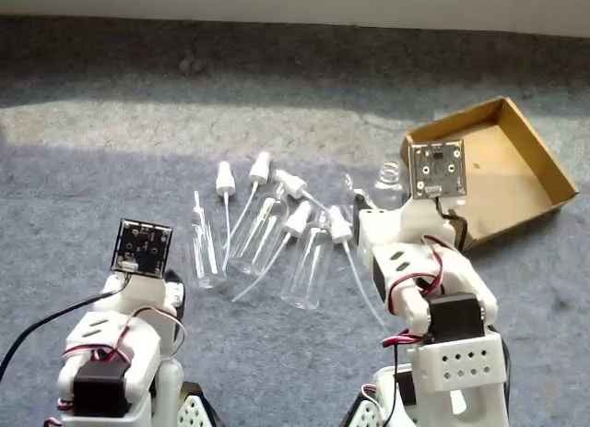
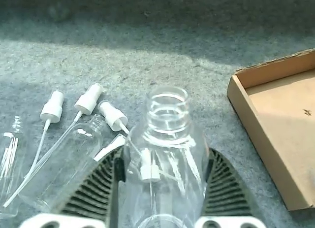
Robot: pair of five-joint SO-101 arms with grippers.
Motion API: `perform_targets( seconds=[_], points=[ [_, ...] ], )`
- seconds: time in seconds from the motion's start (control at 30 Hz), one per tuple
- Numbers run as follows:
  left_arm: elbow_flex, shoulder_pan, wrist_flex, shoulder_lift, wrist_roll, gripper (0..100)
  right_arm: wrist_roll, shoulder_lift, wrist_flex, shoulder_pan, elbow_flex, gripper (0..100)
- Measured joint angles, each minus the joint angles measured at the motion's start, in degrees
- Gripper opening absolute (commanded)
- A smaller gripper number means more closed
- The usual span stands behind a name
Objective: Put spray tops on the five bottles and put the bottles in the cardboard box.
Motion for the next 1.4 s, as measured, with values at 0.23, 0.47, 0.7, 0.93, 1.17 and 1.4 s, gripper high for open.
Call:
perform_targets(
  seconds=[0.23, 0.47, 0.7, 0.93, 1.17, 1.4],
  points=[
    [-4.4, 0.0, 0.35, 0.0, -1.85, 0, 0.0, 0.0, -2.81, -5.01, 0.18, 8.0],
    [-13.27, -0.09, 1.14, 15.47, -2.02, 0, -0.18, 0.0, -12.84, -5.8, 3.16, 8.0],
    [-25.93, -0.18, 1.23, 39.74, -2.02, 1, -0.26, -0.26, -21.45, -6.07, 10.99, 7.9],
    [-38.07, -0.18, 1.23, 59.43, -1.05, 1, -0.26, -0.26, -29.36, -6.07, 18.02, 7.9],
    [-54.59, -0.18, 1.23, 79.56, 4.66, 1, -0.26, -0.26, -32.88, -6.07, 20.92, 7.9],
    [-71.21, 5.01, 1.23, 98.64, 11.34, 1, -0.26, -0.26, -33.14, -6.07, 20.92, 7.9]
  ],
)
